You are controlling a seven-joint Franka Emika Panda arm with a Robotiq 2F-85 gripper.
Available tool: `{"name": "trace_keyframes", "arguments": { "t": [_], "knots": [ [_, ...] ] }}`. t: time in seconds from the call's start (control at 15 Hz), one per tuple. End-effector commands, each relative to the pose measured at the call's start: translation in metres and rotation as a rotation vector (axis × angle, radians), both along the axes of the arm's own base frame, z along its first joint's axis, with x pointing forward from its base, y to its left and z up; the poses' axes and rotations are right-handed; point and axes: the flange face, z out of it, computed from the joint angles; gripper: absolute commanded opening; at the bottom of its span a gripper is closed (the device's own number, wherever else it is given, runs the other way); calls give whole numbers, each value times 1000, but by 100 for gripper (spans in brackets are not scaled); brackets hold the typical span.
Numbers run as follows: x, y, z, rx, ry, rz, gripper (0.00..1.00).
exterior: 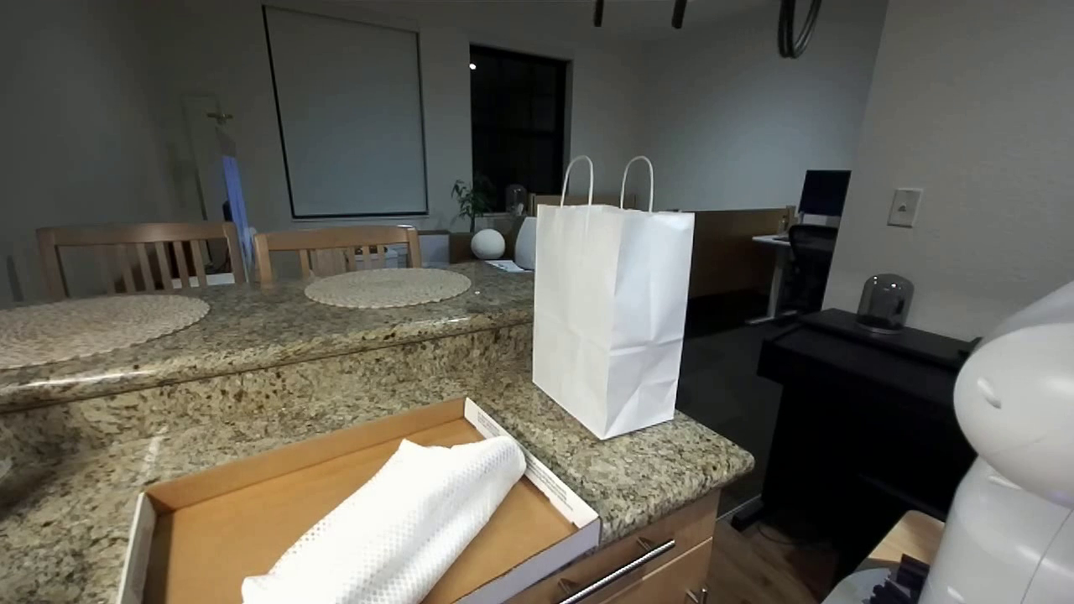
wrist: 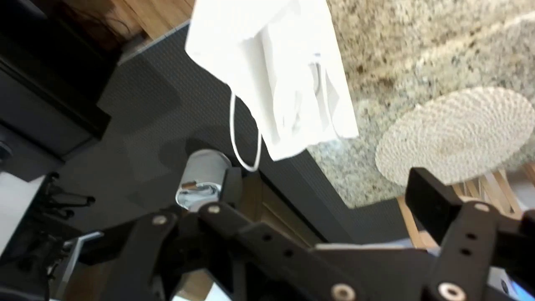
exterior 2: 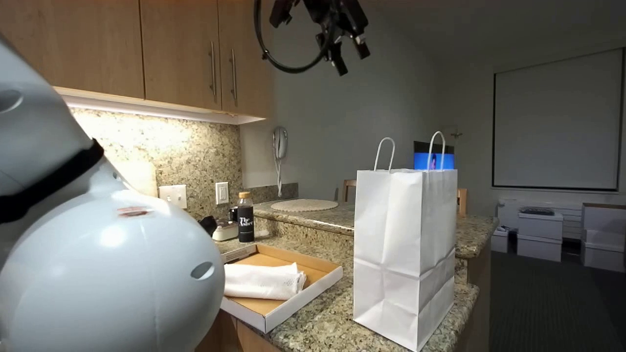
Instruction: Put the towel inside the white paper bag
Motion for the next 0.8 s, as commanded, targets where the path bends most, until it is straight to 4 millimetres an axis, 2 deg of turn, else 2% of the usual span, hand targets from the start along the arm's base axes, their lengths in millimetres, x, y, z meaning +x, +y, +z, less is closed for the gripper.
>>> {"name": "trace_keyframes", "arguments": {
  "t": [0.0, 0.13, 0.27, 0.53, 0.6, 0.73],
  "knots": [
    [-58, 23, -3, 14, 201, 37, 100],
    [-86, 31, 1, 40, 318, 70, 100],
    [-103, 34, 4, 67, 422, 96, 100],
    [-120, 32, -11, 60, 637, 45, 100],
    [-122, 34, -4, 51, 545, 39, 100],
    [-121, 33, -6, 51, 555, 33, 100]
  ]
}}
